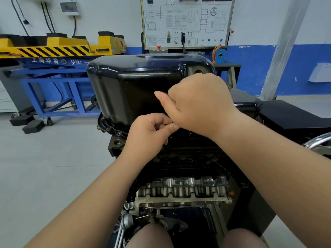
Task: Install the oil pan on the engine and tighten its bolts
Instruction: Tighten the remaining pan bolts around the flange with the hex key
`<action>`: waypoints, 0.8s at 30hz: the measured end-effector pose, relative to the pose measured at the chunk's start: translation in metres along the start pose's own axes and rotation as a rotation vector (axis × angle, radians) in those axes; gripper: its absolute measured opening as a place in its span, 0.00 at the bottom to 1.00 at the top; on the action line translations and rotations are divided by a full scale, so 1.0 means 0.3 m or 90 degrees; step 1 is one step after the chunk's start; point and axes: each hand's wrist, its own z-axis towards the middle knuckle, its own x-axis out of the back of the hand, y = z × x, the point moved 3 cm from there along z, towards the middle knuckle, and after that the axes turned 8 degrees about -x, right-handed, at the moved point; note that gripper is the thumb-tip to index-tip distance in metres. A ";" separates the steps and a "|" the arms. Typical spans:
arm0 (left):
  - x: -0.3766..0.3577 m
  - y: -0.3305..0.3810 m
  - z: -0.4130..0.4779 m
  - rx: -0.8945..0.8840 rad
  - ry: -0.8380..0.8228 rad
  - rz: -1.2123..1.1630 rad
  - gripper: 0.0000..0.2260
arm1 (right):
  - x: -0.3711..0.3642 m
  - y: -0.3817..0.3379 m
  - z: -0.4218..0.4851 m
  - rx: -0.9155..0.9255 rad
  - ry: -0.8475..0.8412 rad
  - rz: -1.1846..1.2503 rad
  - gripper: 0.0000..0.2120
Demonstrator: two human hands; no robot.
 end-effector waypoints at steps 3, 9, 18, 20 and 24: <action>-0.002 -0.007 0.000 0.003 0.007 0.003 0.19 | -0.016 0.002 -0.009 -0.053 0.014 0.003 0.24; -0.014 -0.019 0.005 0.011 0.024 0.023 0.17 | -0.032 0.017 -0.024 -0.104 0.069 0.063 0.23; 0.018 -0.033 -0.072 0.269 0.099 -0.268 0.08 | -0.067 0.006 -0.079 -0.171 0.027 0.294 0.19; 0.043 -0.032 -0.097 0.402 0.141 -0.414 0.11 | -0.049 -0.017 -0.077 -0.166 0.052 0.357 0.19; 0.081 -0.013 -0.138 0.537 0.213 -0.664 0.12 | 0.020 -0.073 -0.077 -0.080 0.139 0.571 0.15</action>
